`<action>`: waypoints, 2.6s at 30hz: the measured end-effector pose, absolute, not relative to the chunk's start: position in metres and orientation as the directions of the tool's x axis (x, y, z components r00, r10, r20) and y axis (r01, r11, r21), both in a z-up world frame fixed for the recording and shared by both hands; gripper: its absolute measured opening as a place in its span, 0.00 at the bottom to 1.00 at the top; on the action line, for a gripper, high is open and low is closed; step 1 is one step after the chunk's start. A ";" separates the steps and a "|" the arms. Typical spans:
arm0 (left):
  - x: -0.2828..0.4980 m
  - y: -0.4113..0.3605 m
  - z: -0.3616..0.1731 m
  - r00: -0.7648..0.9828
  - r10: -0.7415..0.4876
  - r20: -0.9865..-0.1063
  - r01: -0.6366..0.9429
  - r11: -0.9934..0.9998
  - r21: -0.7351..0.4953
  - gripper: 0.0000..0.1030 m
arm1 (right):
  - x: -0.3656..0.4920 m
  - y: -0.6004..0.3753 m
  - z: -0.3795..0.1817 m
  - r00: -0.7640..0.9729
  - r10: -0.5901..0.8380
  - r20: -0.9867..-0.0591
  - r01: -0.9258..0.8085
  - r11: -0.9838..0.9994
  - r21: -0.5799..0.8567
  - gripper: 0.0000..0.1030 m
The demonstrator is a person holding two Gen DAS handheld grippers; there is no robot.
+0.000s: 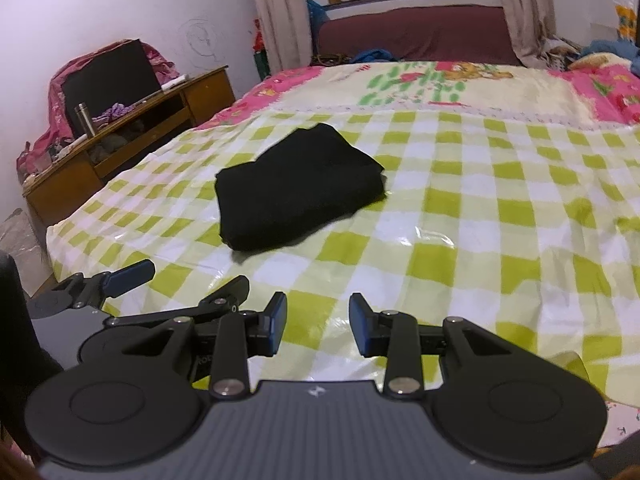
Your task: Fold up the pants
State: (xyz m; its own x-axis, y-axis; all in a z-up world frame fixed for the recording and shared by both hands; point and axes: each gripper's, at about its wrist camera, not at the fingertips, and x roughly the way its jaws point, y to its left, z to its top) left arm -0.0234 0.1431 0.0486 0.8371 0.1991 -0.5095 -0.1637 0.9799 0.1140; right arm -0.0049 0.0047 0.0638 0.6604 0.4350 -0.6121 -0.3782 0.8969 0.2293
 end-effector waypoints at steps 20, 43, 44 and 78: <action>0.011 0.114 0.027 0.726 0.374 -0.578 -0.207 0.919 0.335 0.99 | 0.024 -0.020 0.013 0.595 0.545 -0.591 -0.356 0.837 0.415 0.36; -0.002 0.109 0.025 0.705 0.424 -0.569 -0.226 0.894 0.387 0.99 | 0.010 -0.019 0.010 0.614 0.555 -0.561 -0.394 0.832 0.391 0.36; -0.002 0.110 0.025 0.704 0.423 -0.570 -0.226 0.895 0.386 0.99 | 0.010 -0.019 0.010 0.614 0.555 -0.561 -0.394 0.832 0.391 0.36; -0.005 0.110 0.009 0.667 0.407 -0.625 -0.218 0.907 0.359 0.99 | 0.009 -0.020 -0.002 0.596 0.546 -0.589 -0.409 0.837 0.363 0.36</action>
State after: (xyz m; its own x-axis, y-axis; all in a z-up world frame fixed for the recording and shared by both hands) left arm -0.0052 0.1101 0.0086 0.6665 0.4071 -0.6245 -0.2177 0.9075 0.3592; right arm 0.0091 -0.0201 -0.0020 0.5955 0.5464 -0.5890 -0.4089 0.8372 0.3632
